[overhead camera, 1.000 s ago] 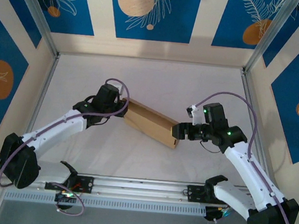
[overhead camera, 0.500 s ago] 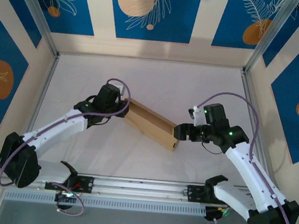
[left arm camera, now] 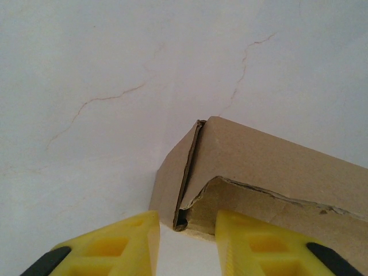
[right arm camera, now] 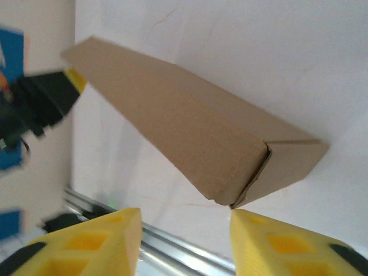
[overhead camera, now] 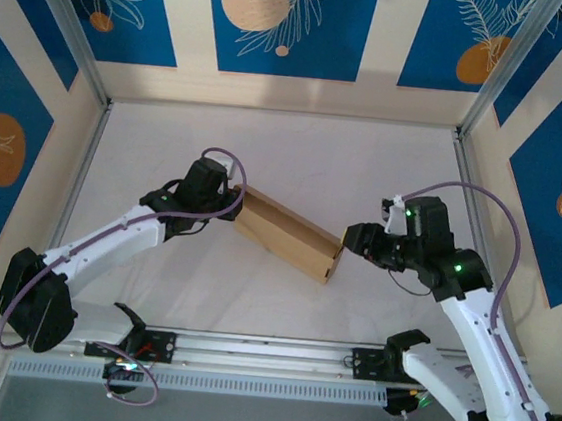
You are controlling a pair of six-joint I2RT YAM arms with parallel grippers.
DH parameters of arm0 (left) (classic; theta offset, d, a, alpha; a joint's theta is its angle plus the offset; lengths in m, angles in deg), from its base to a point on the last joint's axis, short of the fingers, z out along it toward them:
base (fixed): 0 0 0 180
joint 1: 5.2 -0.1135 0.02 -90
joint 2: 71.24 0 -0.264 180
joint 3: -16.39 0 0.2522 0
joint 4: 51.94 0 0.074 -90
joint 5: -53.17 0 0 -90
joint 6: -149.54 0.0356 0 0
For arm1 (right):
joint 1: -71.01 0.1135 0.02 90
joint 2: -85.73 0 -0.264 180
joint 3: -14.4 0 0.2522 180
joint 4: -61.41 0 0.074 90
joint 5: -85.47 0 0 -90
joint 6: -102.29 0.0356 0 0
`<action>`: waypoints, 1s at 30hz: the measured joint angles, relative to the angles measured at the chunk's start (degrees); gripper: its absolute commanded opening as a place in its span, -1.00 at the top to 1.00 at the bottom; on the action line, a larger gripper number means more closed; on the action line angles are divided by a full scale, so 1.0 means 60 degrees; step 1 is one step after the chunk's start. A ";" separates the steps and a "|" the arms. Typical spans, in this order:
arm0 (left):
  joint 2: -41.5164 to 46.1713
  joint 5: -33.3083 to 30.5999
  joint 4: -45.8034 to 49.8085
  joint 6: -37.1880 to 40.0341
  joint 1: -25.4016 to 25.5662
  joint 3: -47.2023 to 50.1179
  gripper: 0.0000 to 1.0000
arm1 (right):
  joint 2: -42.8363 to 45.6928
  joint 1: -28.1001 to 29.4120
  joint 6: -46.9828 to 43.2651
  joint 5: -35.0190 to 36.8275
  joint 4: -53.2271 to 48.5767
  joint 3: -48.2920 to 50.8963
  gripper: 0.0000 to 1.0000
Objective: Fold the paper box
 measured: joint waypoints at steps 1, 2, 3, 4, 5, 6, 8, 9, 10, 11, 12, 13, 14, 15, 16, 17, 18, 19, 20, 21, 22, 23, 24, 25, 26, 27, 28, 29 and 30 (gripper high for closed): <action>0.0000 -0.0004 0.0004 0.0000 0.0000 0.0000 0.38 | 0.0044 0.0004 0.0688 0.0033 0.0131 0.0175 -0.16; 0.0004 -0.0004 0.0004 0.0000 0.0004 0.0000 0.37 | 0.0135 0.0025 0.1399 0.0062 0.0237 0.0401 -0.21; 0.0004 -0.0004 0.0004 0.0000 0.0004 0.0000 0.38 | 0.0200 0.0040 0.1902 0.0076 0.0270 0.0583 -0.24; 0.0004 -0.0004 0.0004 0.0000 0.0004 0.0000 0.38 | 0.0215 0.0047 0.2524 0.0066 0.0277 0.0769 -0.26; 0.0004 -0.0007 0.0004 0.0000 0.0004 0.0000 0.38 | 0.0186 0.0073 0.3045 0.0058 0.0277 0.0892 -0.27; 0.0004 -0.0007 0.0004 0.0000 0.0004 0.0000 0.38 | 0.0113 0.0098 0.3417 0.0055 0.0280 0.0958 -0.28; 0.0004 -0.0007 0.0004 0.0000 0.0011 0.0000 0.38 | -0.0138 0.0211 0.4124 0.0062 0.0335 0.1027 -0.29; 0.0004 -0.0007 0.0004 0.0000 0.0011 0.0000 0.38 | -0.0215 0.0270 0.4371 0.0080 0.0397 0.1060 -0.31; 0.0004 -0.0007 0.0000 0.0000 0.0011 0.0000 0.38 | -0.0255 0.0321 0.4590 0.0102 0.0470 0.1100 -0.33; 0.0004 -0.0007 0.0000 0.0000 0.0011 0.0000 0.38 | -0.0262 0.0364 0.4809 0.0109 0.0590 0.1155 -0.34; 0.0004 -0.0007 0.0000 0.0000 0.0011 0.0000 0.38 | -0.0262 0.0393 0.4951 0.0124 0.0681 0.1191 -0.34; 0.0004 -0.0007 0.0000 -0.0004 0.0011 0.0000 0.38 | -0.0262 0.0408 0.5093 0.0135 0.0783 0.1231 -0.33; 0.0004 -0.0007 0.0000 0.0000 0.0011 0.0000 0.38 | -0.0273 0.0441 0.5206 0.0160 0.0871 0.1260 -0.31; 0.0004 -0.0007 0.0000 -0.0004 0.0011 0.0000 0.38 | -0.0288 0.0470 0.5271 0.0197 0.0911 0.1275 -0.28; 0.0004 -0.0007 -0.0004 0.0000 0.0011 0.0000 0.38 | -0.0310 0.0510 0.5340 0.0222 0.0987 0.1315 -0.25; 0.0004 -0.0007 -0.0004 -0.0004 0.0011 0.0000 0.38 | -0.0335 0.0554 0.5413 0.0284 0.1027 0.1341 -0.21; 0.0004 -0.0007 0.0000 -0.0004 0.0011 0.0000 0.38 | -0.0346 0.0612 0.5461 0.0350 0.1089 0.1384 -0.17; 0.0004 -0.0007 -0.0004 -0.0004 0.0011 0.0000 0.38 | -0.0350 0.0685 0.5504 0.0404 0.1140 0.1428 -0.13; 0.0004 -0.0004 -0.0004 -0.0004 0.0015 0.0000 0.38 | -0.0350 0.0761 0.5544 0.0459 0.1188 0.1461 -0.09; 0.0011 -0.0004 -0.0004 -0.0004 0.0015 0.0000 0.38 | -0.0346 0.0831 0.5584 0.0499 0.1268 0.1490 -0.07; 0.0011 -0.0004 0.0000 -0.0004 0.0015 0.0000 0.38 | -0.0350 0.0896 0.5617 0.0546 0.1322 0.1512 -0.03; 0.0015 -0.0007 0.0000 -0.0004 0.0015 0.0000 0.37 | -0.0350 0.0954 0.5621 0.0608 0.1381 0.1545 0.01; 0.0018 -0.0004 0.0004 -0.0004 0.0015 0.0000 0.35 | -0.0350 0.0998 0.5628 0.0656 0.1424 0.1570 0.04; 0.0025 -0.0004 0.0007 -0.0004 0.0015 0.0000 0.33 | -0.0350 0.1038 0.5643 0.0710 0.1464 0.1603 0.07; 0.0040 -0.0007 0.0025 0.0000 0.0015 0.0000 0.30 | -0.0350 0.1075 0.5646 0.0747 0.1523 0.1636 0.09; 0.0058 -0.0007 0.0058 0.0000 0.0011 0.0000 0.28 | -0.0372 0.1086 0.5635 0.0787 0.1541 0.1650 0.11; 0.0076 -0.0007 0.0106 0.0000 0.0011 0.0000 0.25 | -0.0397 0.1089 0.5621 0.0852 0.1577 0.1665 0.13; 0.0124 0.0000 0.0171 0.0004 0.0011 0.0000 0.22 | -0.0415 0.1093 0.5614 0.0922 0.1599 0.1668 0.13; 0.0168 0.0004 0.0248 0.0033 0.0015 0.0000 0.18 | -0.0463 0.1093 0.5614 0.0962 0.1621 0.1668 0.14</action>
